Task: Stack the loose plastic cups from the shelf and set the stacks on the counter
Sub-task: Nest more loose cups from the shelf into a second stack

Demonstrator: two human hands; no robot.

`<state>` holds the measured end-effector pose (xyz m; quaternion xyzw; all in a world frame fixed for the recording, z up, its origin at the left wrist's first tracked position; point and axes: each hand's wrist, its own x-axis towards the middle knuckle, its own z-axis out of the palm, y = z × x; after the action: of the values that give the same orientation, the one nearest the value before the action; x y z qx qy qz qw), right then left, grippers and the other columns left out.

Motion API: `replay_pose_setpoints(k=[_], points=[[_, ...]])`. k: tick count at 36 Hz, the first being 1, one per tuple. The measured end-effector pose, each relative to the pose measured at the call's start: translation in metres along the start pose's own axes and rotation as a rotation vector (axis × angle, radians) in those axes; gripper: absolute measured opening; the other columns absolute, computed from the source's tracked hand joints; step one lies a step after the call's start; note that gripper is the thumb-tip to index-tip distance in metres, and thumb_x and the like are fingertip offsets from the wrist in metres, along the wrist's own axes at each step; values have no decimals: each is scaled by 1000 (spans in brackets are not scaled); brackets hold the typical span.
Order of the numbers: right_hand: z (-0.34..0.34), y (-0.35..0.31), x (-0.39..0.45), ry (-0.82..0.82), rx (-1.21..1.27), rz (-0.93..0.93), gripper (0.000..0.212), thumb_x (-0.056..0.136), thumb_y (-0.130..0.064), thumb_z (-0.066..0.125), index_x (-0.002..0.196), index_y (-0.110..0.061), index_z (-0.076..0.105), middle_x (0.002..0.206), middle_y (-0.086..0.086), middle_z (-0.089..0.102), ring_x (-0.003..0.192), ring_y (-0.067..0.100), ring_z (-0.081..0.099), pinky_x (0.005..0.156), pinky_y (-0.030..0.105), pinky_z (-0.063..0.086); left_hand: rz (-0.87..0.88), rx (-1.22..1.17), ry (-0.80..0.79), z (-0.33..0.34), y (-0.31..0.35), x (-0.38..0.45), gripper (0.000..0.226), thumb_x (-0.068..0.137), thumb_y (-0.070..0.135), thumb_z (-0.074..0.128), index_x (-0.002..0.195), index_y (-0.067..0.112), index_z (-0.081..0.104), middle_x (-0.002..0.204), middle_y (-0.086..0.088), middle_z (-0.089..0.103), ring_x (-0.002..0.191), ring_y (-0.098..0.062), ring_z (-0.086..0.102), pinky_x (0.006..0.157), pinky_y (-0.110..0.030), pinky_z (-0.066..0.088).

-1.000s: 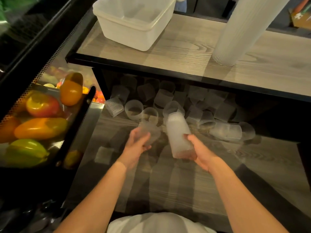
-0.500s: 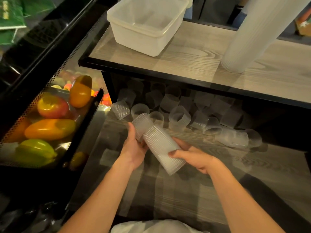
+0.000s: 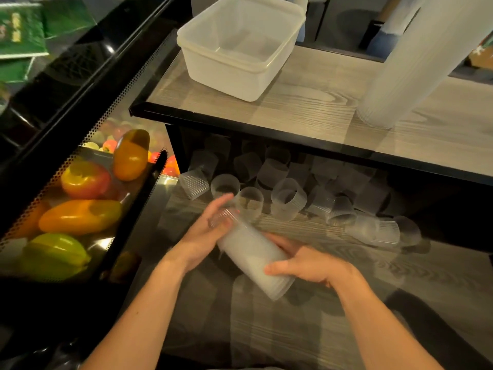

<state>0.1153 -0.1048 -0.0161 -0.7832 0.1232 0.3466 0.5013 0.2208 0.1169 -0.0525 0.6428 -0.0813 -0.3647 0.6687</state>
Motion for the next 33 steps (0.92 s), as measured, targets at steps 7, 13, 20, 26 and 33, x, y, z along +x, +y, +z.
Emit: replay_pose_setpoints(k=[7,13,20,26,33], points=[[2,1,4,91,18,-8,83,88,-32,73,153,-49,23,143,-20,41,122,1,45,87,13,38,-4,222,-39,13,-1,0,39,102,35,45,138,50,43,140,18,45,121,6,47,98,-15,42],[8,-2,14,200,111,-21,85,87,-33,75,152,-49,22,134,-23,46,109,-6,48,81,10,40,-24,385,701,-16,2,46,43,95,55,52,136,51,39,157,2,22,143,-30,25,103,-46,40],[8,-1,15,212,137,-9,88,87,-33,75,155,-45,20,126,-24,44,106,-5,48,79,12,40,-107,8,916,-31,1,76,27,101,22,51,125,16,62,127,-9,61,119,-26,57,91,-30,42],[10,4,17,251,176,-7,86,85,-36,76,153,-47,25,138,-16,52,113,-1,52,93,24,47,-90,-412,697,-28,-5,44,69,77,37,81,133,18,45,127,-9,63,112,-24,64,101,-44,49],[11,4,18,239,242,-17,83,87,-29,75,154,-41,26,140,-13,48,116,4,50,83,15,42,-130,-352,318,-27,-7,22,39,99,36,54,135,22,56,130,-4,65,120,-20,61,97,-42,52]])
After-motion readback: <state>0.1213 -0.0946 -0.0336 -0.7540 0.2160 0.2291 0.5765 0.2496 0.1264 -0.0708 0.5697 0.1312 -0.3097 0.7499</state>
